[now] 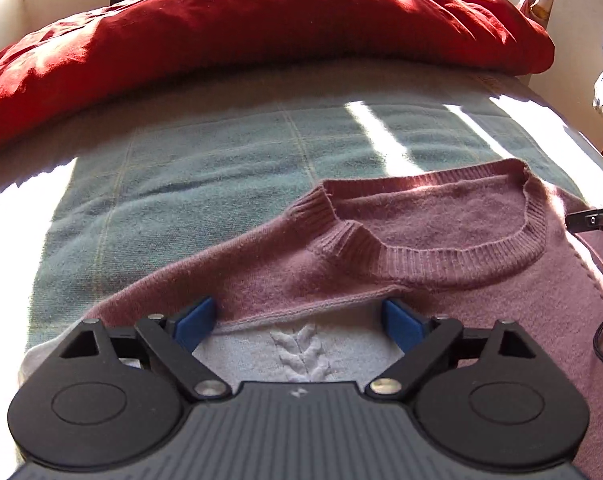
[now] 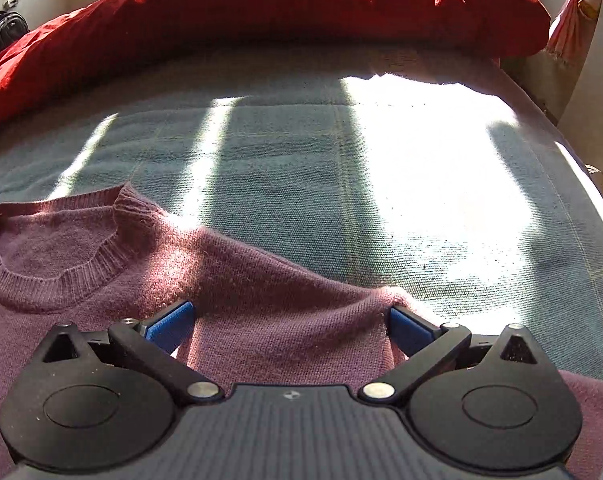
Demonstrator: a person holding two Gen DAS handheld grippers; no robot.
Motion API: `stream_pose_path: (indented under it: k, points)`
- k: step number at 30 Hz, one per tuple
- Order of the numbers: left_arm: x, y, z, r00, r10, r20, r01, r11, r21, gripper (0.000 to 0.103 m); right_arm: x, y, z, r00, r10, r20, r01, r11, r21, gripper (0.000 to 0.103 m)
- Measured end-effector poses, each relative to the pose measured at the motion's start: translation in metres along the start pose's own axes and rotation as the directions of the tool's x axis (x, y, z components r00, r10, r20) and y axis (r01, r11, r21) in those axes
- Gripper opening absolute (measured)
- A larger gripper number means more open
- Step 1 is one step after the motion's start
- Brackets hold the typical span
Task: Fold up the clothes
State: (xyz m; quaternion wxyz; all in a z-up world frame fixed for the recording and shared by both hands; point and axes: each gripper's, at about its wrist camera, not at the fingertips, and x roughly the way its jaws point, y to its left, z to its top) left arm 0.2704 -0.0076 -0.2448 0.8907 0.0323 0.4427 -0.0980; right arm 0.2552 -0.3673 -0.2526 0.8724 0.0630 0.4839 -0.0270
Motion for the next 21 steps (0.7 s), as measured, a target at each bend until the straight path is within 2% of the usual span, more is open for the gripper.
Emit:
stream_pose_path:
  k: [3, 6, 10, 13, 16, 21]
  points:
    - [-0.01, 0.003, 0.012, 0.999, -0.042, 0.011, 0.043, 0.999, -0.034, 0.085, -0.014, 0.004, 0.005, 1.0, 0.009, -0.029, -0.009, 1.0, 0.012, 0.103]
    - [-0.021, 0.006, 0.023, 0.996, -0.09, 0.024, 0.091, 0.994, -0.064, 0.085, -0.048, 0.019, 0.0, 0.998, 0.053, 0.015, -0.053, 0.998, -0.021, 0.103]
    - [-0.032, -0.001, 0.012, 0.964, -0.265, 0.014, 0.265, 0.962, -0.066, 0.085, -0.068, 0.046, -0.022, 0.992, 0.123, 0.034, -0.118, 0.987, -0.109, 0.103]
    - [-0.016, -0.008, 0.007, 0.941, -0.339, 0.002, 0.338, 0.939, -0.058, 0.085, -0.054, 0.067, -0.045, 0.988, 0.156, 0.01, -0.152, 0.97, -0.189, 0.103]
    - [0.01, -0.014, 0.014, 0.951, -0.309, 0.011, 0.309, 0.95, -0.034, 0.085, -0.033, 0.082, -0.057, 0.991, 0.132, 0.027, -0.12, 0.955, -0.271, 0.103]
    - [0.034, -0.018, 0.038, 0.956, -0.288, 0.061, 0.291, 0.956, -0.035, 0.088, -0.009, 0.073, -0.038, 0.984, 0.174, 0.046, -0.161, 0.964, -0.213, 0.103]
